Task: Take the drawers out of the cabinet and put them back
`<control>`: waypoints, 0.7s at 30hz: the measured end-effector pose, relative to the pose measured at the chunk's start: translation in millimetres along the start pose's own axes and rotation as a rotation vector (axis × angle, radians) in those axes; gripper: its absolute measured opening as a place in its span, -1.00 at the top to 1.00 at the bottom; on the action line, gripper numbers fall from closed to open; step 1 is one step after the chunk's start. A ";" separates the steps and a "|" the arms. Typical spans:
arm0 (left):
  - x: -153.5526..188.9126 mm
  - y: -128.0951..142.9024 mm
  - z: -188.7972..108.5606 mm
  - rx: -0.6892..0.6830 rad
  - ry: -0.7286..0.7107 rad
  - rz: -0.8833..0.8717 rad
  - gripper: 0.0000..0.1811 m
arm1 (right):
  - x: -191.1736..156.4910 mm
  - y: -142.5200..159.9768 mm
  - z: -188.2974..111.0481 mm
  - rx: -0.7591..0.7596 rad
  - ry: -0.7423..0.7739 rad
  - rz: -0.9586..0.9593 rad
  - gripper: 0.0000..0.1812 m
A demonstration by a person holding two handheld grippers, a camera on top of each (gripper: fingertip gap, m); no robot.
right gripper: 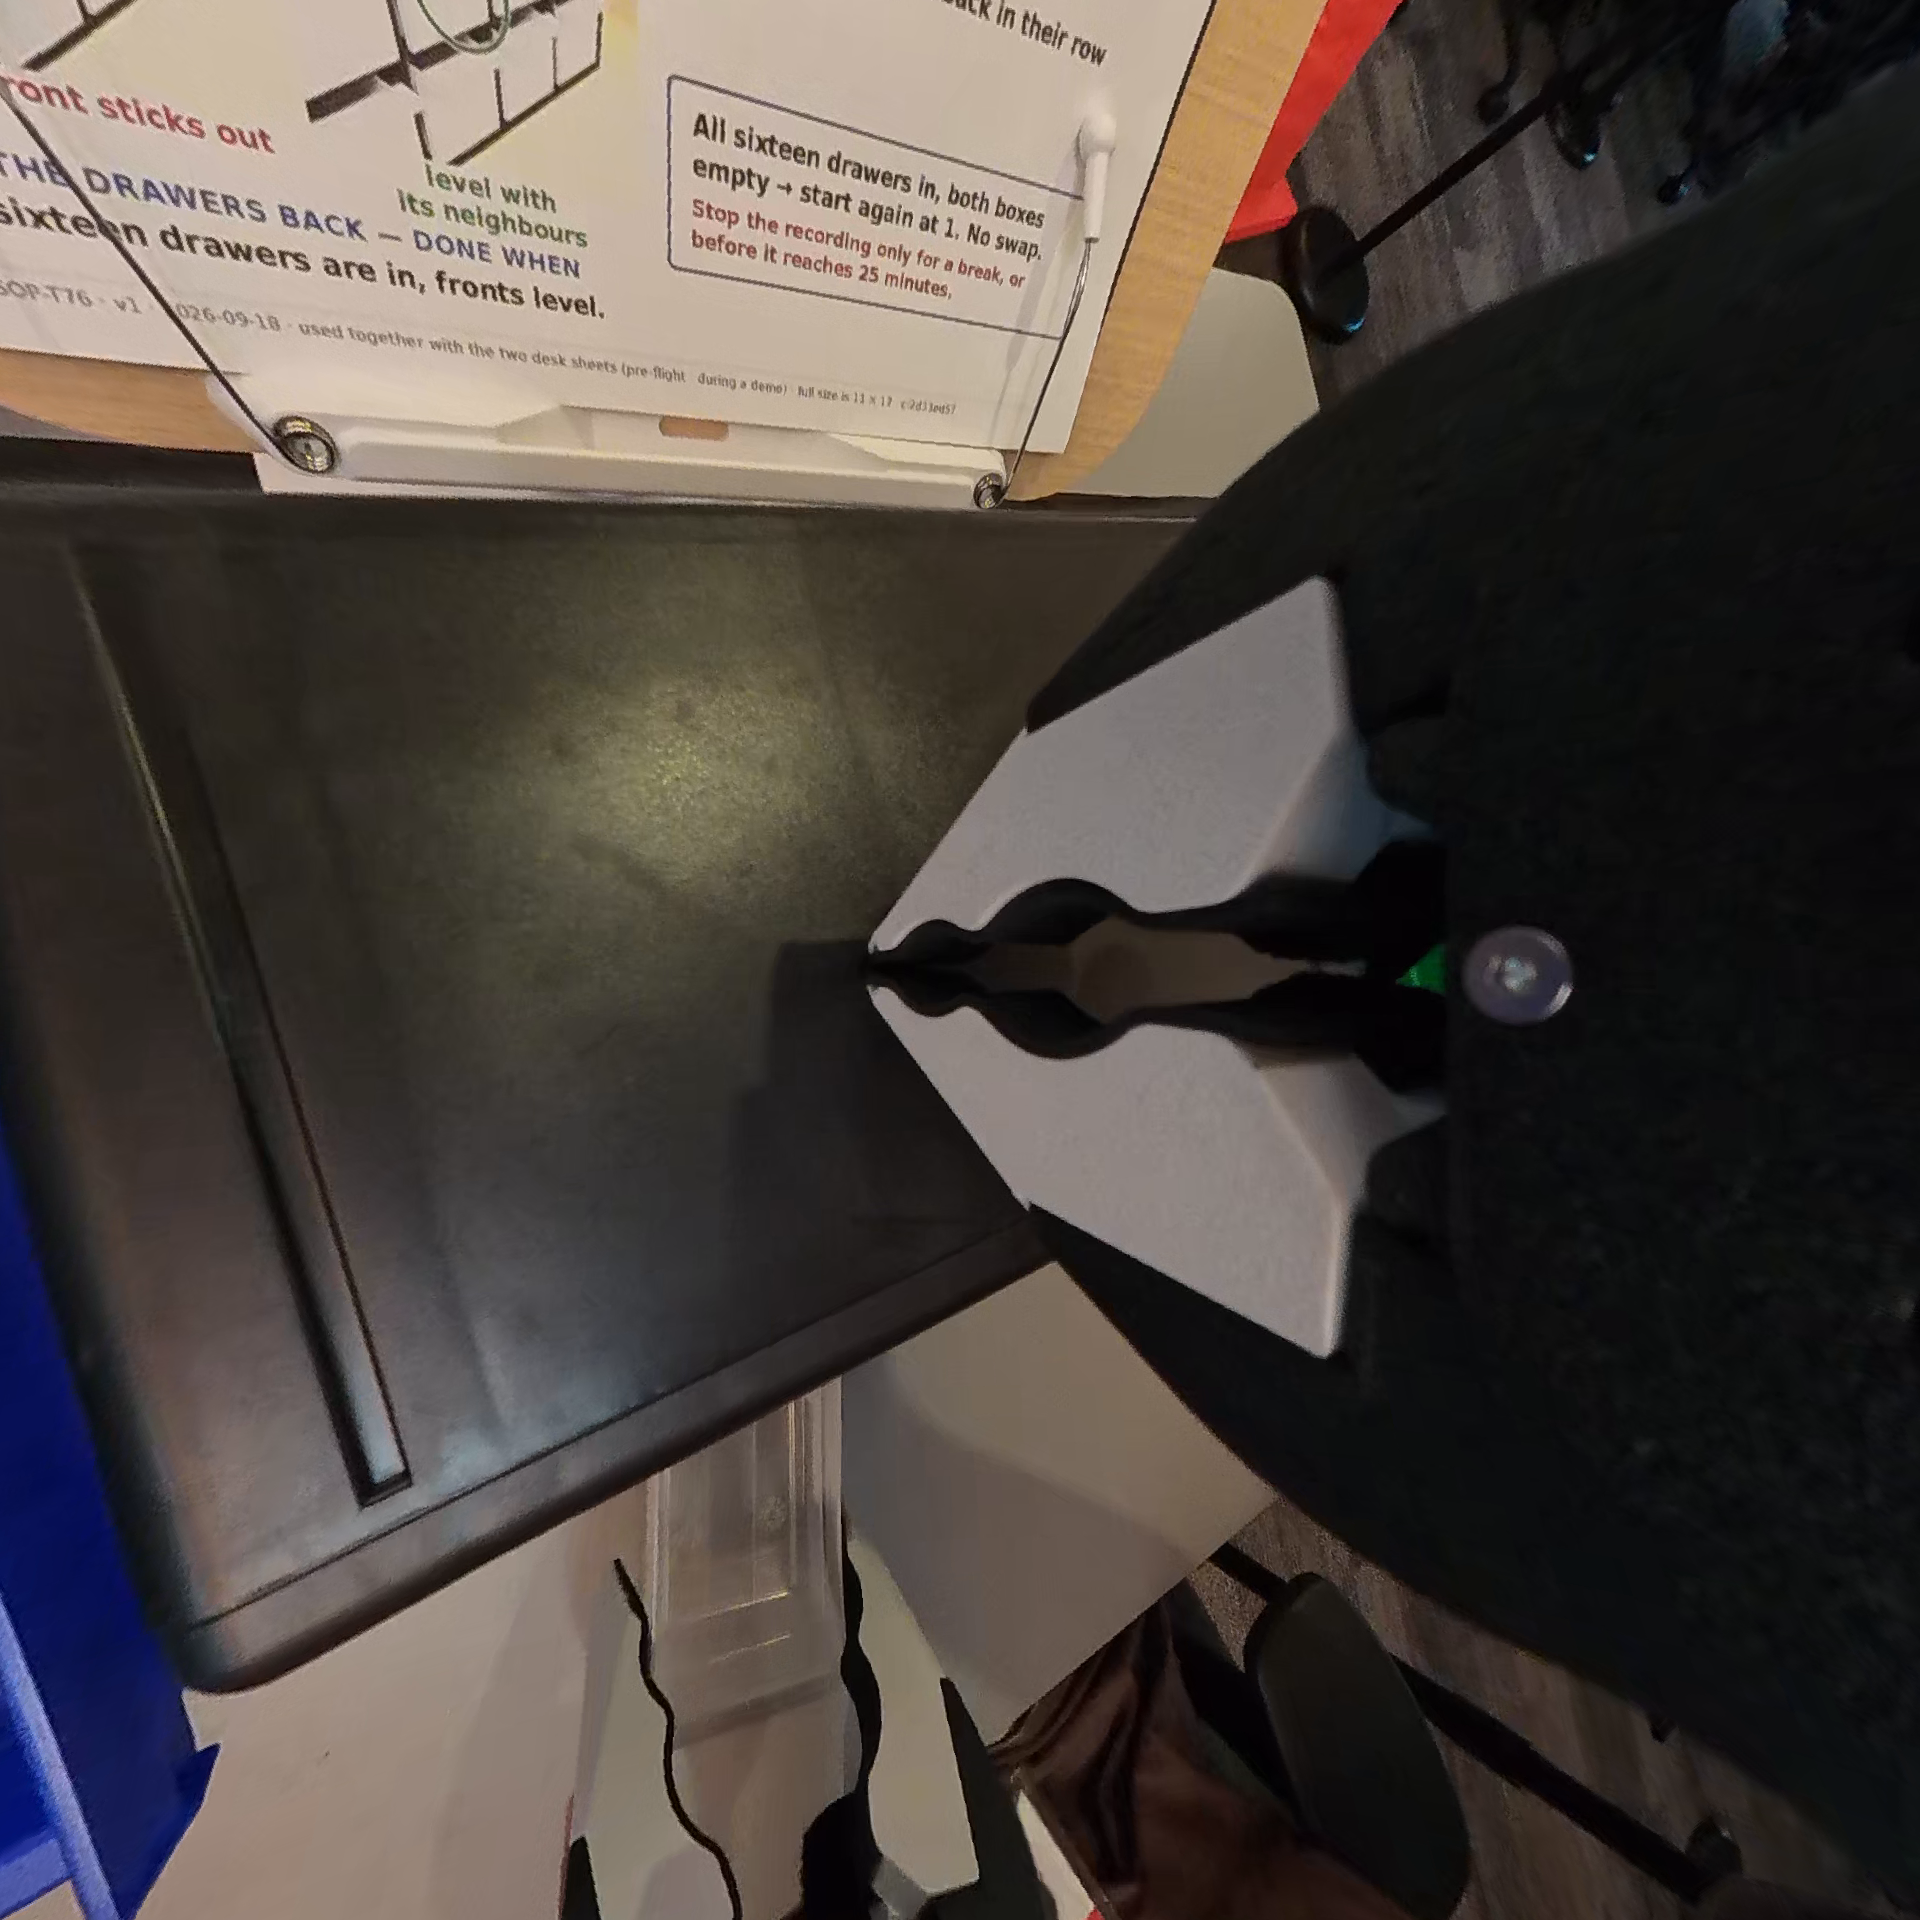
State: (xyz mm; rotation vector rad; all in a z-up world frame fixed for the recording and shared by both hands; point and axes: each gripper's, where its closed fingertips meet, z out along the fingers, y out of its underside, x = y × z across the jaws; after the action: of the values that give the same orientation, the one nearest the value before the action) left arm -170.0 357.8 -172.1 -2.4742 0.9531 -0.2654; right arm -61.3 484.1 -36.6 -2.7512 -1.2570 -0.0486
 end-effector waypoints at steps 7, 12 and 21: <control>-0.4 -10.5 -1.3 0.052 -0.077 -0.062 0.30 | 0.0 0.1 0.0 -0.021 0.027 -0.016 1.00; 9.0 -22.1 9.5 0.153 -0.126 -0.124 0.29 | 0.0 0.2 0.0 -0.003 0.022 -0.004 1.00; 7.8 -53.7 28.5 0.289 -0.145 -0.173 0.29 | 0.3 0.2 0.1 0.040 -0.013 0.019 1.00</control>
State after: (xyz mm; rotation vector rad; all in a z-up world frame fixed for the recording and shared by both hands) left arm -123.3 397.5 -170.3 -2.2744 0.5952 -0.2562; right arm -60.9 484.2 -36.7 -2.7338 -1.2211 -0.0040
